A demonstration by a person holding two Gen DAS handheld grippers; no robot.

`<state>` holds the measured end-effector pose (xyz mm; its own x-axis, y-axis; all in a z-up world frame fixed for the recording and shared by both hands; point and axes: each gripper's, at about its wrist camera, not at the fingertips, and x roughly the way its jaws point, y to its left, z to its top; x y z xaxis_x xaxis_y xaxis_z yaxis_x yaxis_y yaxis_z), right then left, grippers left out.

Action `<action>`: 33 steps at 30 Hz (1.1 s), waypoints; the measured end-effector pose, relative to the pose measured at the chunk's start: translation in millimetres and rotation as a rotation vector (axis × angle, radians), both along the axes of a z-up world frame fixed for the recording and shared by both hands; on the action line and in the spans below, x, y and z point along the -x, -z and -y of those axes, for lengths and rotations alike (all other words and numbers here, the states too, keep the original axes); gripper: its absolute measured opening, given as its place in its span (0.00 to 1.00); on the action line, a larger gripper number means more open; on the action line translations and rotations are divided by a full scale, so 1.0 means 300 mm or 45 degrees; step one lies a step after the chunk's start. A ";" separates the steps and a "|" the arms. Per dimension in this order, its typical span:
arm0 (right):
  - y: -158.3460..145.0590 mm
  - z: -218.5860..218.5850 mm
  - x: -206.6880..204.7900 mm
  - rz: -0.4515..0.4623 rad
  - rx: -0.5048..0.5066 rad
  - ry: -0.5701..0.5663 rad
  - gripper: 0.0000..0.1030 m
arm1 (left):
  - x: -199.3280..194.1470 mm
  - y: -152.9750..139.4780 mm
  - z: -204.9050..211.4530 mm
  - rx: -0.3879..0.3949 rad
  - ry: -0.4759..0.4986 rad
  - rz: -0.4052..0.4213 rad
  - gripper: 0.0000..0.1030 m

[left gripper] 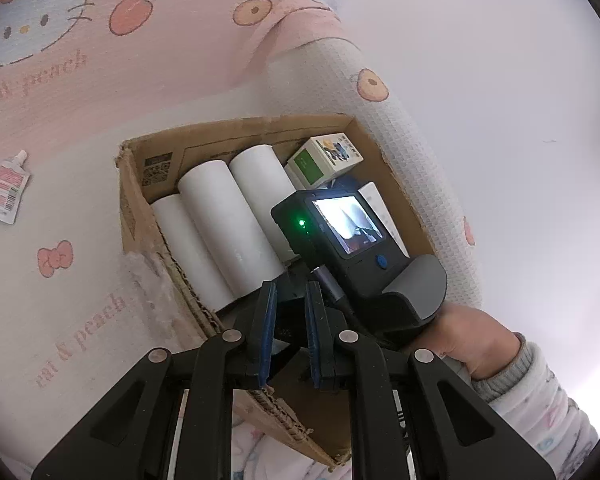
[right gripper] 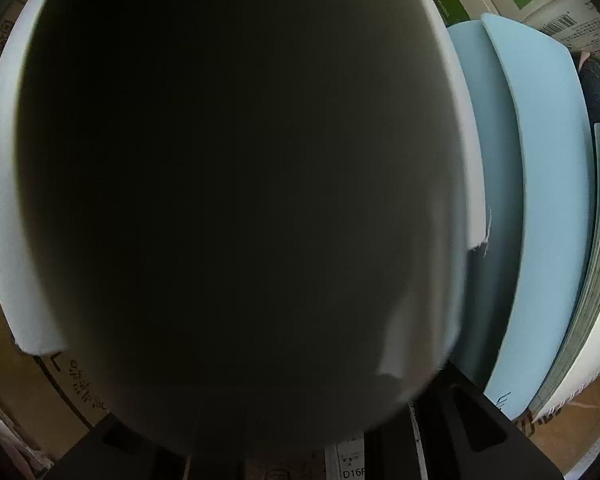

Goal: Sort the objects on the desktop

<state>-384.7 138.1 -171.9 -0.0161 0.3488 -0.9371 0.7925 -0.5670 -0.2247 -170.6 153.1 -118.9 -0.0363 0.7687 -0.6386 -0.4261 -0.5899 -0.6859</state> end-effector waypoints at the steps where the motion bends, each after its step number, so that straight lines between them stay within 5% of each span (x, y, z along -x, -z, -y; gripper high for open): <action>1: -0.002 0.001 0.001 -0.005 -0.002 0.000 0.12 | 0.002 -0.003 0.002 -0.002 -0.001 -0.003 0.15; 6: -0.017 0.001 0.004 -0.019 -0.019 -0.017 0.12 | -0.002 -0.023 -0.016 0.055 0.032 -0.022 0.17; 8: -0.045 -0.006 -0.002 -0.025 -0.006 -0.031 0.12 | -0.013 -0.040 -0.039 0.121 0.070 -0.071 0.25; 13: -0.198 -0.047 -0.001 0.063 0.184 -0.007 0.12 | -0.035 -0.062 -0.102 0.165 0.156 -0.099 0.36; 21: -0.441 -0.165 0.093 -0.021 0.369 0.044 0.12 | -0.080 -0.010 -0.299 0.230 0.350 0.041 0.37; 25: -0.500 -0.200 0.095 -0.065 0.404 0.041 0.12 | -0.103 0.079 -0.399 0.282 0.396 0.152 0.11; 29: -0.573 -0.219 0.182 -0.038 0.476 0.084 0.12 | -0.095 0.188 -0.462 0.361 0.360 0.312 0.07; 33: -0.582 -0.225 0.164 -0.039 0.479 0.090 0.12 | -0.100 0.264 -0.511 0.499 0.353 0.357 0.07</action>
<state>-433.8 205.8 2.7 -0.0345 -0.0179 -0.9992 0.7444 -0.6676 -0.0137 -140.7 306.5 -198.2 0.3464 0.4285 -0.8345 -0.4344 -0.7152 -0.5476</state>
